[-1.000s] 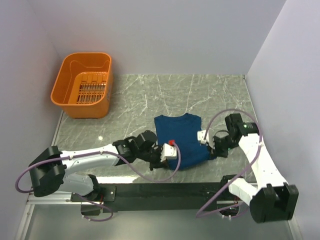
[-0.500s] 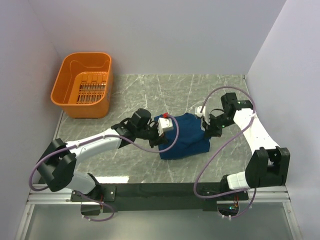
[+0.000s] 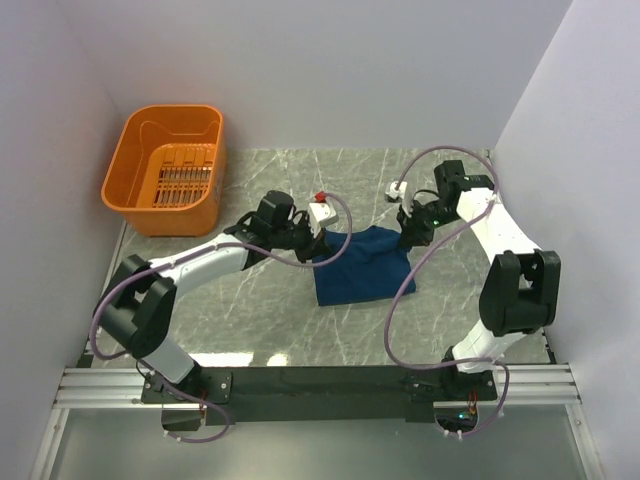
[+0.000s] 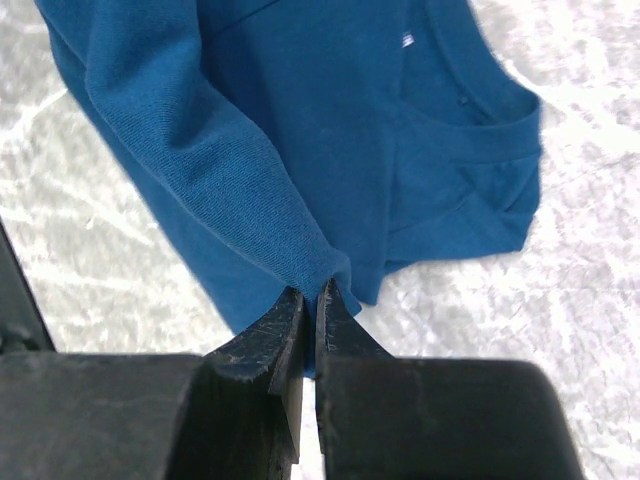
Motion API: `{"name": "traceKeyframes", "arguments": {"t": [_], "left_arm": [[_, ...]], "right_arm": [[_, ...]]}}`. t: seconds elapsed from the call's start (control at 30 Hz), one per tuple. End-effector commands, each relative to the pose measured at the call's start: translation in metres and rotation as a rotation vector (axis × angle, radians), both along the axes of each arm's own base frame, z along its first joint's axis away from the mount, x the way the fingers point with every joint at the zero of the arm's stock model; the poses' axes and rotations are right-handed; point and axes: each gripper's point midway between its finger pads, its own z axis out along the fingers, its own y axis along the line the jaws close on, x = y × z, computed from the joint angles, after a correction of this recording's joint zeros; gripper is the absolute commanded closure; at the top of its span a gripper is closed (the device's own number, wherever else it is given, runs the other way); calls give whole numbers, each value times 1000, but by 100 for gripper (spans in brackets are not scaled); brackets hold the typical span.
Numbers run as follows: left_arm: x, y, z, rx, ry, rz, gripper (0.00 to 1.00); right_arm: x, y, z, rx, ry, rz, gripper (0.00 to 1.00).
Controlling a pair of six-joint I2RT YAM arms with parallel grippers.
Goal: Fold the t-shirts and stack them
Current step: Fold the tshirt
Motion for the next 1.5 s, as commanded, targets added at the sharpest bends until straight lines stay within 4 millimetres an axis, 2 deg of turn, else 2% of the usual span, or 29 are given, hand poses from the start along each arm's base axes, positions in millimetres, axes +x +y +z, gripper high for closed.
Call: {"name": "traceKeyframes", "arguments": {"t": [0.0, 0.2, 0.57, 0.77, 1.0, 1.23, 1.47], "left_arm": [[27, -10, 25, -69, -58, 19, 99], [58, 2, 21, -59, -66, 110, 99], [94, 18, -8, -6, -18, 229, 99], [107, 26, -23, 23, 7, 286, 99], [117, 28, -42, 54, 39, 324, 99], [135, 29, -45, 57, 41, 363, 99], [143, 30, -54, 78, 52, 383, 99]], "right_arm": [[27, 11, 15, 58, -45, -38, 100], [47, 16, 8, 81, -18, -77, 100], [78, 22, -19, 63, 5, -180, 100], [94, 30, -30, 55, 7, -232, 100], [109, 28, -40, 23, 10, -285, 100], [122, 27, -42, 18, 0, -341, 100], [130, 27, -42, 15, -6, -368, 100]]}}
